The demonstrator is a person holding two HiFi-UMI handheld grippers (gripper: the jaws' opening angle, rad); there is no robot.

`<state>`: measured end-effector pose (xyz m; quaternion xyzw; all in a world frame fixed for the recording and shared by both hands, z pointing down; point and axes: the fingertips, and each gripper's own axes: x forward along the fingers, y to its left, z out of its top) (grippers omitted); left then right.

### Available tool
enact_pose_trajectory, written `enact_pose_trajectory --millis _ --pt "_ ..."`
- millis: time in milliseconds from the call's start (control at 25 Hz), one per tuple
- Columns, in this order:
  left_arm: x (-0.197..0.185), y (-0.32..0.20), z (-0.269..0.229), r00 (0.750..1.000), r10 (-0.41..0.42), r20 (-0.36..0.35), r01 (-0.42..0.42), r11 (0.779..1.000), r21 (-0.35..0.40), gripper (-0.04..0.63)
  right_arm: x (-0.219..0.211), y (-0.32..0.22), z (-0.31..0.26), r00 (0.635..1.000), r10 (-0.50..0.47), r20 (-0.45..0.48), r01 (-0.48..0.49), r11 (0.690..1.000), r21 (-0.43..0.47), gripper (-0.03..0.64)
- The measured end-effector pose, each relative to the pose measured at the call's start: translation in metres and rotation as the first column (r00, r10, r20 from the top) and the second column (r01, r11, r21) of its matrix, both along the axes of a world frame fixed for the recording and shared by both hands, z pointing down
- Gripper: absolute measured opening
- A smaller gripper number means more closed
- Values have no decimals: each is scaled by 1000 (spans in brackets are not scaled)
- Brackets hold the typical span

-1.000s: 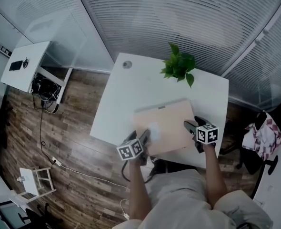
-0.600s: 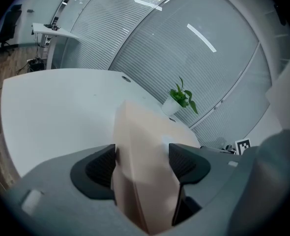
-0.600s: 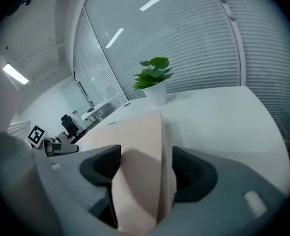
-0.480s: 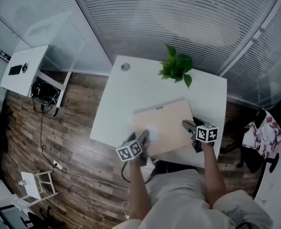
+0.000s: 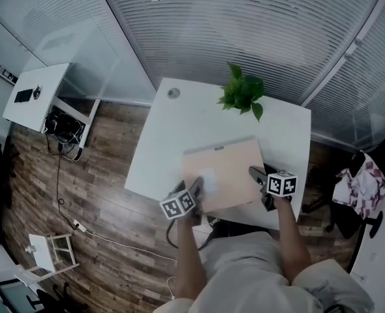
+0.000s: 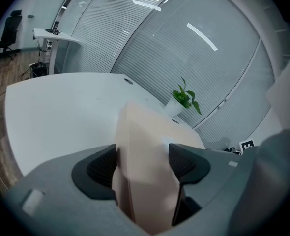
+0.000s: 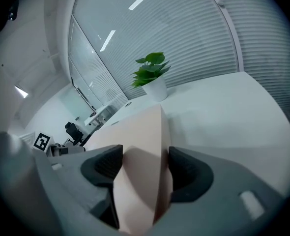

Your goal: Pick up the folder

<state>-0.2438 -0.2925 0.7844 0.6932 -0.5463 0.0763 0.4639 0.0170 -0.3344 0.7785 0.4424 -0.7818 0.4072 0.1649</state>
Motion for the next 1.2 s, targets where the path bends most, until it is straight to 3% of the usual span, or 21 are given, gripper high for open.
enact_pose_trajectory --millis 600,1200 --pt "-11 10 -6 998 7 68 -6 1000 -7 322 -13 12 -9 998 7 -56 -5 999 39 285" --pt "-23 2 -39 995 -9 99 2 997 76 322 -25 4 -43 997 13 -81 0 988 153 279"
